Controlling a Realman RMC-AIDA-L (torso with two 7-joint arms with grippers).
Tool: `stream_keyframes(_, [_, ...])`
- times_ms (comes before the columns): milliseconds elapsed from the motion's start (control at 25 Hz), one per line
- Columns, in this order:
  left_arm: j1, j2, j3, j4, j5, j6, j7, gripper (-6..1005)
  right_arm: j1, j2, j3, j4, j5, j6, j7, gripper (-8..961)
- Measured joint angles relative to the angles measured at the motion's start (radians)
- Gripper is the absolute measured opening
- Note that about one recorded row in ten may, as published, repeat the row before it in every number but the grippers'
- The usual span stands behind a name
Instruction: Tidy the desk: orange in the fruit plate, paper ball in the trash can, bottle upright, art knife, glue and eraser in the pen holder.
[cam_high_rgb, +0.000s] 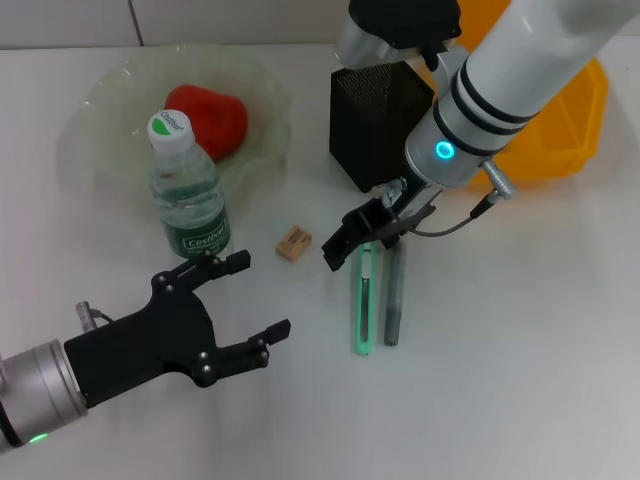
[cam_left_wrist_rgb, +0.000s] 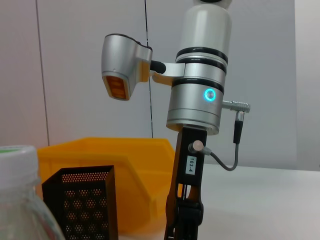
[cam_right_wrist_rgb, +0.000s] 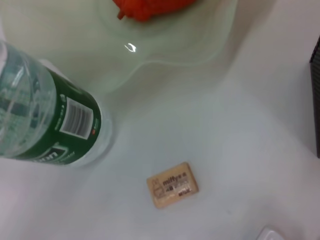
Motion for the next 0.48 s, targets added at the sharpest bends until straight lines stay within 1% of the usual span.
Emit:
stream_keyframes(240, [-0.01, 0.0, 0.0, 0.0, 0.0, -0.008, 0.001, 854, 0.005, 0.0, -0.04, 0.005, 0.0, 0.009, 0.005, 742])
stream_keyframes(480, [-0.012, 0.0, 0.0, -0.002, 0.0, -0.01, 0.001, 854, 0.006, 0.0, -0.053, 0.006, 0.0, 0.009, 0.003, 734])
